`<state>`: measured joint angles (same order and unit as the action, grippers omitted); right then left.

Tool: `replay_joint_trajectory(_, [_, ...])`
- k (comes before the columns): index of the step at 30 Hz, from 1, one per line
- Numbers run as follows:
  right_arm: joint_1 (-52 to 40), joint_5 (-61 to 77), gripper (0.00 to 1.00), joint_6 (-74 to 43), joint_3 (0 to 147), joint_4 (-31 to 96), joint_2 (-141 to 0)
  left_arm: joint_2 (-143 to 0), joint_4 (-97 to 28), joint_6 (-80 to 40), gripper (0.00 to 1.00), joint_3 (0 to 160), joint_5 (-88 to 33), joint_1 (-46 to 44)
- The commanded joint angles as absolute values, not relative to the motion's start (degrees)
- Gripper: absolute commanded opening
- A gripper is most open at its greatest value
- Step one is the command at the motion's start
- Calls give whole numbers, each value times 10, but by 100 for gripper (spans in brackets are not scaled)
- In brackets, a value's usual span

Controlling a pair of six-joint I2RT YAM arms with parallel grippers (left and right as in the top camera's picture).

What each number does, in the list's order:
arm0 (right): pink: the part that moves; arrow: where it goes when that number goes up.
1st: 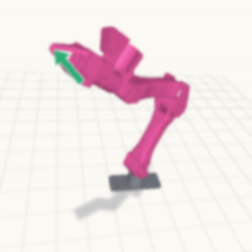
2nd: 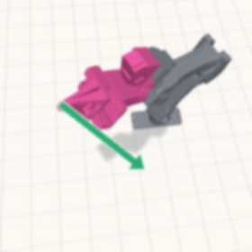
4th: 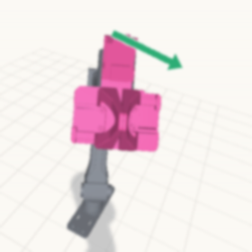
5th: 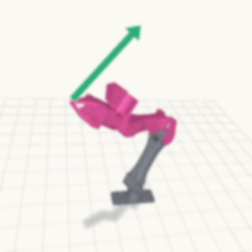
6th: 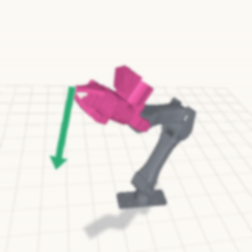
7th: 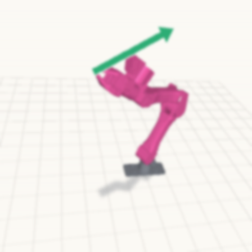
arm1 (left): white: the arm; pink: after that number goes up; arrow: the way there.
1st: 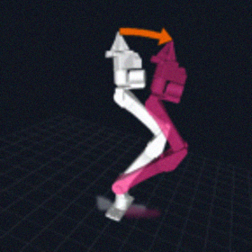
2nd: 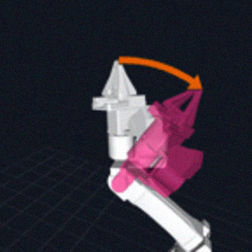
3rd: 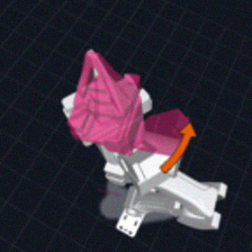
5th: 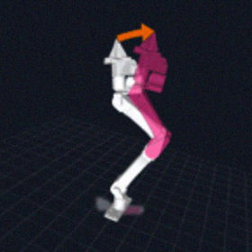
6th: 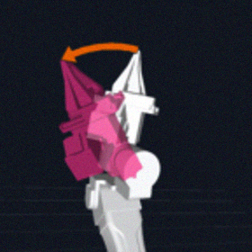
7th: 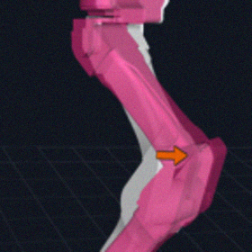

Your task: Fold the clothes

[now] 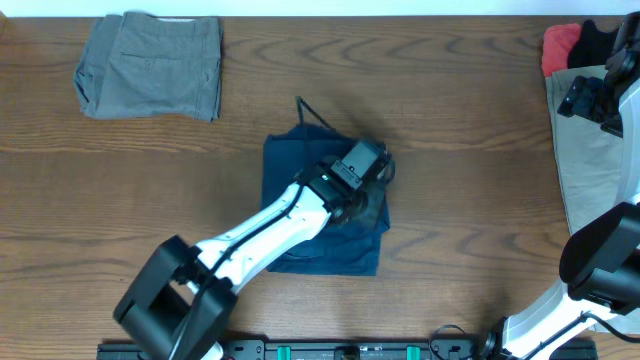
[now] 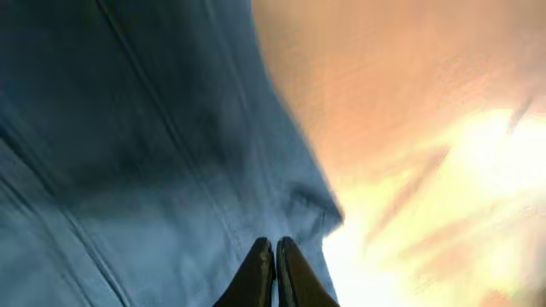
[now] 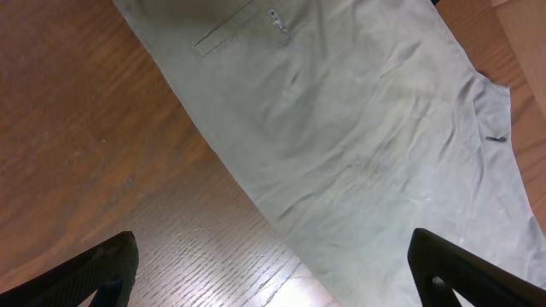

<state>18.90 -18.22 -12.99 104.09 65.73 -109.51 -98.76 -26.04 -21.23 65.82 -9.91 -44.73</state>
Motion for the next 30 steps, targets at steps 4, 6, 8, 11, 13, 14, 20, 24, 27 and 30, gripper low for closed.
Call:
replay_joint_trajectory(4, [191, -188, 99, -137, 1044, 658, -1097, -994, -178, -217, 6, 669, 74, -446])
replay_joint_trajectory(6, [191, -188, 99, -137, 1044, 658, -1097, -1003, -147, -217, 6, 669, 113, -446])
replay_joint_trajectory(8, [191, -188, 99, -137, 1044, 658, -1097, -1016, -118, -217, 6, 669, 145, -446])
replay_joint_trajectory(11, [191, -188, 99, -136, 1044, 658, -1097, -1042, -79, -217, 7, 669, 170, -445])
replay_joint_trajectory(13, [191, -188, 99, -137, 1044, 658, -1097, -1063, -48, -215, 7, 669, 171, -441])
replay_joint_trajectory(14, [191, -188, 99, -137, 1044, 658, -1097, -1072, -36, -215, 7, 669, 170, -439])
replay_joint_trajectory(20, [191, -188, 99, -137, 1044, 658, -1097, -1133, 15, -215, 15, 669, 170, -423])
replay_joint_trajectory(24, [191, -188, 99, -137, 1044, 658, -1097, -1171, 20, -215, 16, 669, 170, -415])
replay_joint_trajectory(27, [191, -188, 99, -137, 1044, 658, -1097, -1187, 20, -215, 16, 669, 166, -415])
replay_joint_trajectory(30, [191, -188, 99, -137, 1044, 658, -1097, -1181, 20, -215, 16, 669, 166, -415])
